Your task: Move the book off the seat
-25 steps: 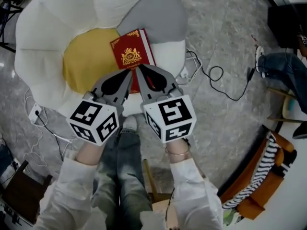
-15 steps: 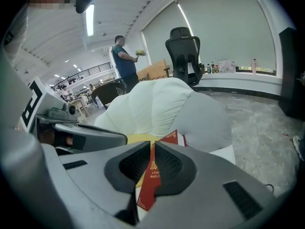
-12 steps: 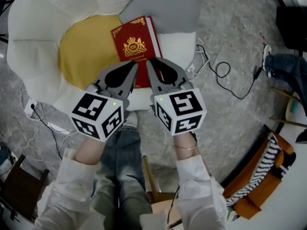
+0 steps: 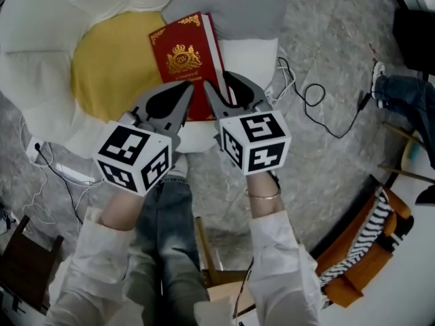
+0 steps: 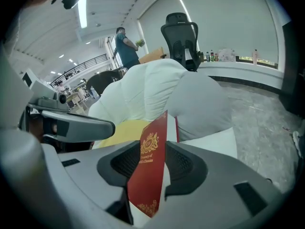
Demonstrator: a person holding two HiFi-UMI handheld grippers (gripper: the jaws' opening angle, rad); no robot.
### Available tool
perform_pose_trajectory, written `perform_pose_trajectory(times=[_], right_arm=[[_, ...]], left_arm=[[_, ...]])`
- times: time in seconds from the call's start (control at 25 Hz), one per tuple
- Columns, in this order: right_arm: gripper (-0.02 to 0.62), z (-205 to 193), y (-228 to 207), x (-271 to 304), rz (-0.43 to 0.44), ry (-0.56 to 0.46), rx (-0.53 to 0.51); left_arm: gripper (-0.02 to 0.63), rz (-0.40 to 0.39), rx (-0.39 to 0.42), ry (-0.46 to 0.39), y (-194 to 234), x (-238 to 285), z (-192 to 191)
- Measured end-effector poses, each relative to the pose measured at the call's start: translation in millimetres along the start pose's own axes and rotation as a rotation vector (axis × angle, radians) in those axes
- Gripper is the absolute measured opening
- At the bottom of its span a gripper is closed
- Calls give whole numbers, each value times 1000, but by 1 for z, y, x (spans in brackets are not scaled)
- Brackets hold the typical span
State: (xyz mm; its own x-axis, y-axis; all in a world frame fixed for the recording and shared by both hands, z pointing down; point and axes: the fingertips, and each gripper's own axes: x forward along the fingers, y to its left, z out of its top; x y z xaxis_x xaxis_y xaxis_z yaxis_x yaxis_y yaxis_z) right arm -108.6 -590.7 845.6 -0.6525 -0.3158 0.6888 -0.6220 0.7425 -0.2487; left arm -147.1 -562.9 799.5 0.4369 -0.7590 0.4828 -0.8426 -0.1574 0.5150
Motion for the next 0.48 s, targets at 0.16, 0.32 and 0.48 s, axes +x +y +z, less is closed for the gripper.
perform_pose_trajectory(times=[0.16,0.32,0.48], right_arm=[[207,-14,-11,11,0,44,-2],[270,-27,-20,22,13,79,41],[313,-32,-29,32,29,89,68]], left_arm=[[5,0,-5,22,1,3,-11],[5,7,-5,39,3,7,-19],[5,8,-13,43,7,11,-25]])
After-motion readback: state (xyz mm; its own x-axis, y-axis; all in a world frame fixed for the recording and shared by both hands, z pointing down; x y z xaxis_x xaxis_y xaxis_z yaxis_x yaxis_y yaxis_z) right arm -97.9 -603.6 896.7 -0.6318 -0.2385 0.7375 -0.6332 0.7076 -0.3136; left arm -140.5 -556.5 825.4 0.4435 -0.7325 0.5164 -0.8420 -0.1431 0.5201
